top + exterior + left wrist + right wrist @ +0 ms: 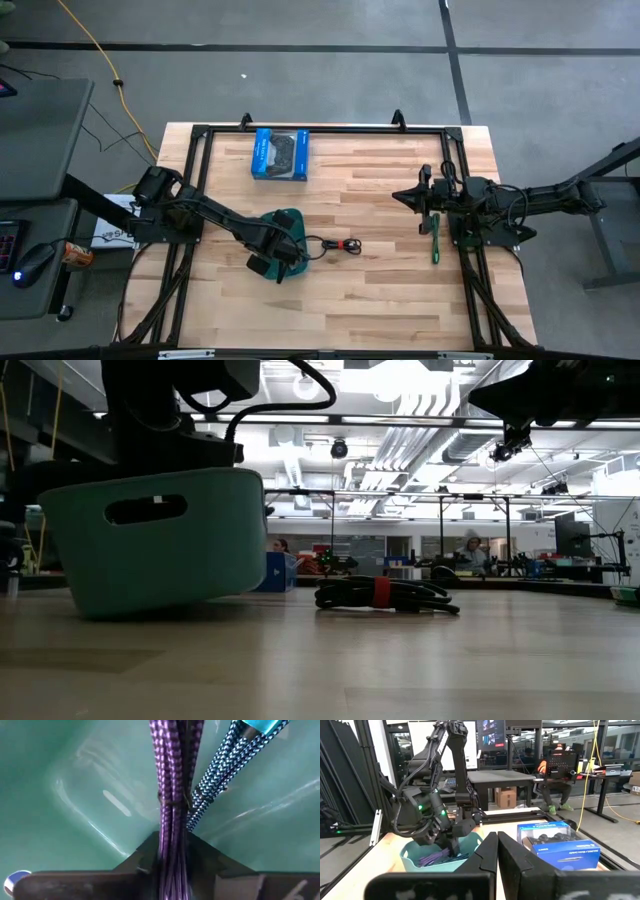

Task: Pick and place USB-C Cables
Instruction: Put the violet charger cable into the green bin

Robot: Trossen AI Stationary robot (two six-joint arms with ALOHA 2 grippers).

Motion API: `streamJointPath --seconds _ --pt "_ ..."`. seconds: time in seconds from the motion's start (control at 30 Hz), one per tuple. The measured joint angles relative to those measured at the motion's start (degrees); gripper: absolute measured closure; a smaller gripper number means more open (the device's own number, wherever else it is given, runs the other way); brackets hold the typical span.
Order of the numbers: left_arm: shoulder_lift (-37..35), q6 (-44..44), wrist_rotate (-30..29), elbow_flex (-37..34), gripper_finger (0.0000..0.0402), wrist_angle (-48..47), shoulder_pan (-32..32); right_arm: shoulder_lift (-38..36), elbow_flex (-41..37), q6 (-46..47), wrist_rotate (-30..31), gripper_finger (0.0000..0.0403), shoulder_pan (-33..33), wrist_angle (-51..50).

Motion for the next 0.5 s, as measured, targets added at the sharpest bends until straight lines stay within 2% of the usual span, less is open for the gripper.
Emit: streamJointPath --seconds 0.5 --pt "0.0 -1.1 0.0 0.0 0.0251 -0.4 0.0 0.0 0.0 0.0 0.0 0.0403 0.0 0.0"
